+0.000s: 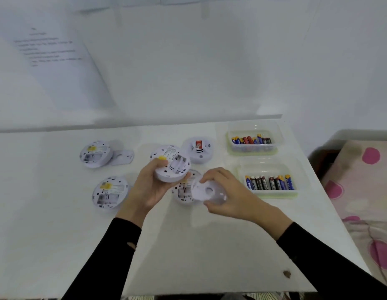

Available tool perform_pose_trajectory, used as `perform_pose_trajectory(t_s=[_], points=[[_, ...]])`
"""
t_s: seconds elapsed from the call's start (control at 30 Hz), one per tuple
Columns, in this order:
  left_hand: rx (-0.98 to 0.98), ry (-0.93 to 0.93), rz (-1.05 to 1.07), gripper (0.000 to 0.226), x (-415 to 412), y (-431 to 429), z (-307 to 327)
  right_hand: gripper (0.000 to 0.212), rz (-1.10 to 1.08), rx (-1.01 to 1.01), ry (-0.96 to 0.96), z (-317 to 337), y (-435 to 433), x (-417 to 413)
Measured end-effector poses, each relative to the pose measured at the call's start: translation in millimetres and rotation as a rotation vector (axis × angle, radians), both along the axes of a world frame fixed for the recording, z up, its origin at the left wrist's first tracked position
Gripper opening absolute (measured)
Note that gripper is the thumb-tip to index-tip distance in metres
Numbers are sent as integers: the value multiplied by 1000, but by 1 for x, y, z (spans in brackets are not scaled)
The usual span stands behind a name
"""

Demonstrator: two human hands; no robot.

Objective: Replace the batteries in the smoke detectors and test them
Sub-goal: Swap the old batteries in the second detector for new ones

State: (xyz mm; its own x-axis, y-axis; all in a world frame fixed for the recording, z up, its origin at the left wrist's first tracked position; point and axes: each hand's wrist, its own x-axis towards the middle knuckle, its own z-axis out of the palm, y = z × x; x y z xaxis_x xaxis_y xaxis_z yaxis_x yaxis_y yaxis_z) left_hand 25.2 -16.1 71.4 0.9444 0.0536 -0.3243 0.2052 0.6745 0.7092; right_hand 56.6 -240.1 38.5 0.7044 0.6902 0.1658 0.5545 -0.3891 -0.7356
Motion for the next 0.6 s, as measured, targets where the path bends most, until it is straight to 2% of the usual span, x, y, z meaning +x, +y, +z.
perform_pose_trajectory(t_s=[0.13, 0.27, 0.47, 0.6], points=[[155, 40, 106, 32, 21, 51, -2, 53, -64, 35, 65, 16, 45, 36], [390, 125, 196, 35, 45, 101, -3, 58, -34, -41, 167, 23, 92, 69], [668, 166, 79, 34, 72, 142, -23, 53, -53, -337, -47, 10, 149, 102], [902, 248, -7, 34, 88, 158, -41, 59, -62, -472, -22, -9, 172, 122]])
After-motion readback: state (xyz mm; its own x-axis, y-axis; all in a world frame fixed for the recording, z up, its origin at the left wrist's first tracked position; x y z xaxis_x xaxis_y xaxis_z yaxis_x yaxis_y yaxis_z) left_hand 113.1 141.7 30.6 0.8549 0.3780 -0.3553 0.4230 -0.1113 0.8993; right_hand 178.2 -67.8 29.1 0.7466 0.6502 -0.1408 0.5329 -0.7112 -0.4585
